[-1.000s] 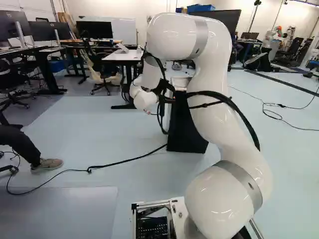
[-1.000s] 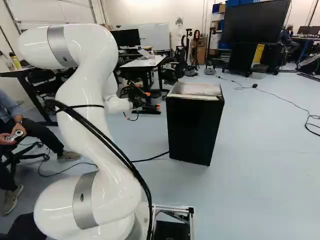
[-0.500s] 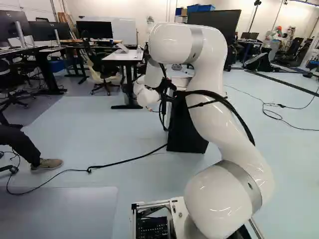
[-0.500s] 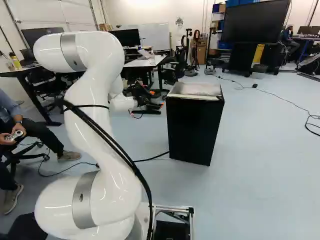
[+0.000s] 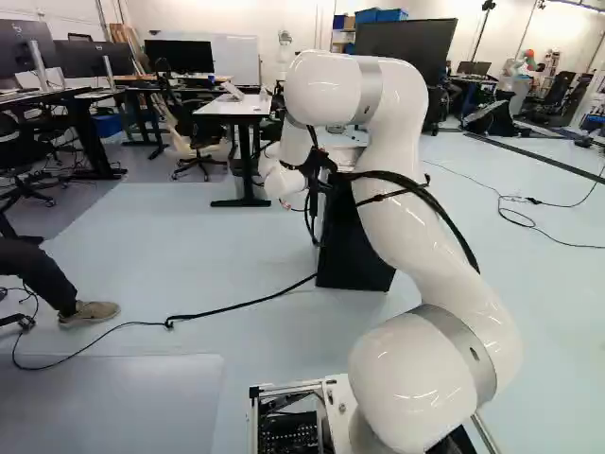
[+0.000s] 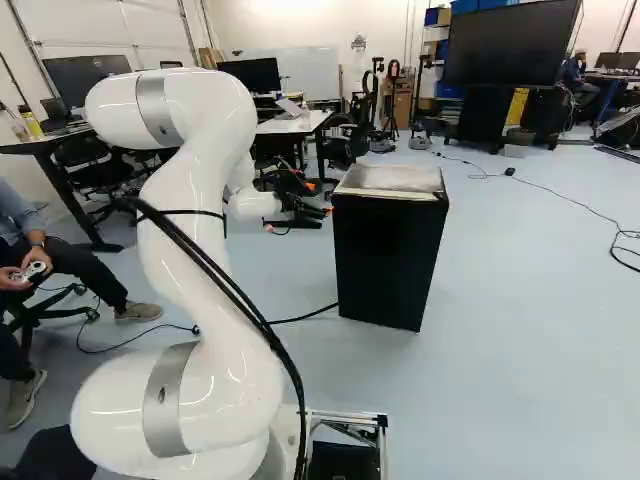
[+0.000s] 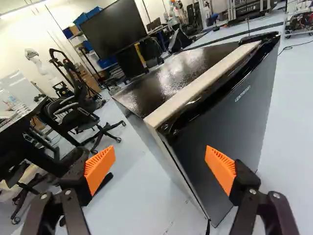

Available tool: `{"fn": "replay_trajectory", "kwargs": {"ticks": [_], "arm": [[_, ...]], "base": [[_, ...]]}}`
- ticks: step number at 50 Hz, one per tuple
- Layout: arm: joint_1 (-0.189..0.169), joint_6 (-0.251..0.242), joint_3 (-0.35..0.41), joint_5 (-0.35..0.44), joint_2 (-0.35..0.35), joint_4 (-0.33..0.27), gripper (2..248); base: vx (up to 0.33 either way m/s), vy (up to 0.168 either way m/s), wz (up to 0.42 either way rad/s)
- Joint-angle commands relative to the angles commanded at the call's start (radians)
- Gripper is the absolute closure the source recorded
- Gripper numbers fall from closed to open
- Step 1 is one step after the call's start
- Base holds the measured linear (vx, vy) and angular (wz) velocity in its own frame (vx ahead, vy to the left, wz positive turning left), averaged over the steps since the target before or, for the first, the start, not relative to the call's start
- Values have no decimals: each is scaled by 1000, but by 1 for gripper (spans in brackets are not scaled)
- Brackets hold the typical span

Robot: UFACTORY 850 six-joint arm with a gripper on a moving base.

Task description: Open the fridge door

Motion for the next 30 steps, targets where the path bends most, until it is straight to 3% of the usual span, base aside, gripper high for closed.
{"fn": "replay_trajectory", "kwargs": {"ticks": [30], "arm": [[-37, 0, -8, -24, -5, 0, 3]], "base": [[0, 0, 0]]}}
